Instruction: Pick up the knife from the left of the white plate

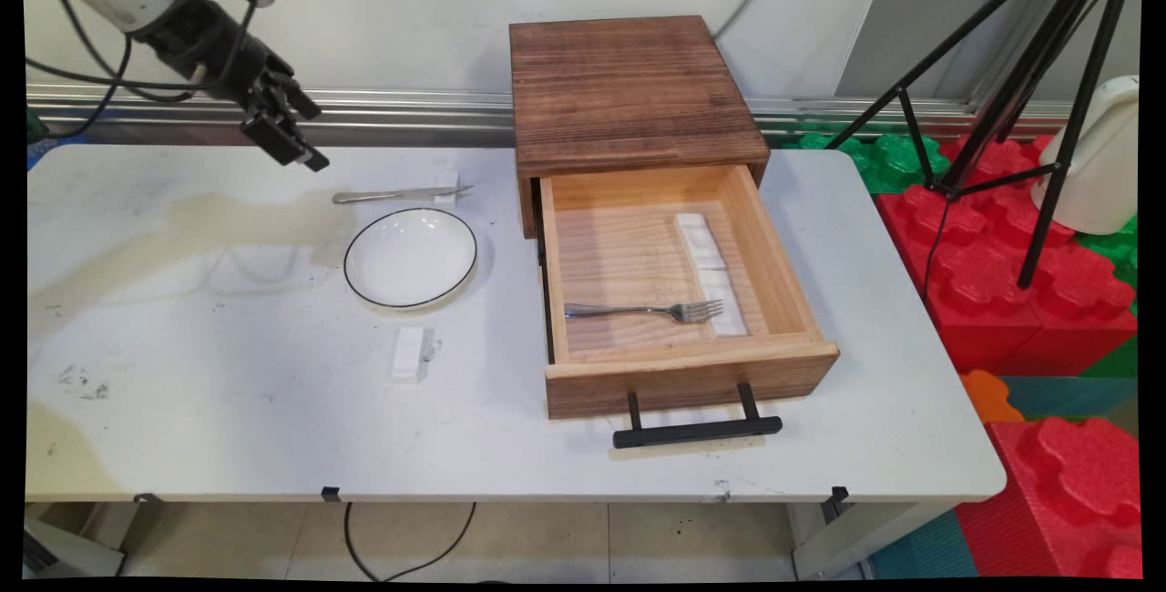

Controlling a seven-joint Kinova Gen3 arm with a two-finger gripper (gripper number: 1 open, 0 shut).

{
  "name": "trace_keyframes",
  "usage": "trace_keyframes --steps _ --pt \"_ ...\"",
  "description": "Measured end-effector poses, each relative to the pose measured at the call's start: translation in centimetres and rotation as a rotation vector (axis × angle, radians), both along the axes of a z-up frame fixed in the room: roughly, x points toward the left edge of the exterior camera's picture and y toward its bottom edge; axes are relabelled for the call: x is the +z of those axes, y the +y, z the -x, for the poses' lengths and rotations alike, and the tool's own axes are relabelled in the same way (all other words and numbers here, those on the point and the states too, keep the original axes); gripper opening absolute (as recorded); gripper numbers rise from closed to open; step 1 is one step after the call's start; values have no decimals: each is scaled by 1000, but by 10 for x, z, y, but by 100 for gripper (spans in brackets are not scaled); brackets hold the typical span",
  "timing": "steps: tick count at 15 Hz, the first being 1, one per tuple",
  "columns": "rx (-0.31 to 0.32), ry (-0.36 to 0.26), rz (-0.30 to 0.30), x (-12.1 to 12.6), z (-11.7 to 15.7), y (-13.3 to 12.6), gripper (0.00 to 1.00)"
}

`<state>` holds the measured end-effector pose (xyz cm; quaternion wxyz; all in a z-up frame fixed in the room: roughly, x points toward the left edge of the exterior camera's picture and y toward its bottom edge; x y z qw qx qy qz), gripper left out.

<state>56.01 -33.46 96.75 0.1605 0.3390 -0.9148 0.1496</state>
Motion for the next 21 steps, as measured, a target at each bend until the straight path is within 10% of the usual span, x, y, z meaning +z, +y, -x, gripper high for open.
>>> trace_keyframes --steps 21 --pt "-274 -181 -65 -93 -8 -156 100"
